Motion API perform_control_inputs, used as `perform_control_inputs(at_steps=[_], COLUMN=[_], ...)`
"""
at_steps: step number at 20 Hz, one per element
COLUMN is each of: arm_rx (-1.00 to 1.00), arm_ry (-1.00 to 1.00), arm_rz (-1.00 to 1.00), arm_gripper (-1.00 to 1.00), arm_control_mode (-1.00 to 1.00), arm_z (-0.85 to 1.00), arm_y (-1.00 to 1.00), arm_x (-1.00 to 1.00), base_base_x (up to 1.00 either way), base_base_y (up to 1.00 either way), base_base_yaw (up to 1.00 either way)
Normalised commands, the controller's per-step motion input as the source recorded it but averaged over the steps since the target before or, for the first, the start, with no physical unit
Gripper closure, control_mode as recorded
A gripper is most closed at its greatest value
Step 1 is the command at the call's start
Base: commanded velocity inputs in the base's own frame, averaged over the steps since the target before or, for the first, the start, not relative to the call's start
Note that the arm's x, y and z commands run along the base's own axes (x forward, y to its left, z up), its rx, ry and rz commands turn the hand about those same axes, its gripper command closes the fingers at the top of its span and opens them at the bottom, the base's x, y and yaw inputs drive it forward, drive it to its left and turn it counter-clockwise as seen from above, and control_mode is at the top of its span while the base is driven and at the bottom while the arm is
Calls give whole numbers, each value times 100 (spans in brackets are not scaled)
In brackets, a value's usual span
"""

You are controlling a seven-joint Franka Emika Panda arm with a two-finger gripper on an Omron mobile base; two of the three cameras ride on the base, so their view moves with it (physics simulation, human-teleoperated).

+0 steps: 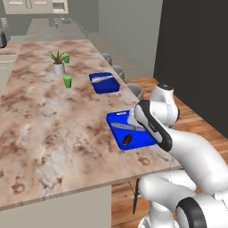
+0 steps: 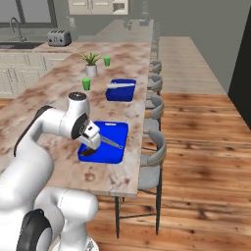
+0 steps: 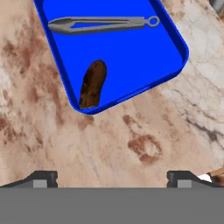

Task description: Gather the eggplant and sweet potato from the fridge and place them on a tray on the dining counter. Then gather the steak and chicken drumstick from the fridge and place them on the other tray.

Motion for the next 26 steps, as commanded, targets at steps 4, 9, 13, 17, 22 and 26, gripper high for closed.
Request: perform_control_inputs(at_steps=[4,9,13,17,22,26], arm_rx=[0,0,0,0,0,0], arm_ry=[0,0,0,0,0,0], arm_rz=[14,9,0,0,0,0], arm_gripper=[-100,-100,-100,-100,-100,-100], arm_control_mode=[-100,-100,100,100,100,100], arm_z=[0,0,0,0,0,0], arm_y=[0,0,0,0,0,0], arm_x=[-31,-13,0,0,0,0], base_base_x=[0,0,0,-56,-83,-50], base_base_y=[0,0,0,0,0,11], base_base_yaw=[0,0,0,1,12,27])
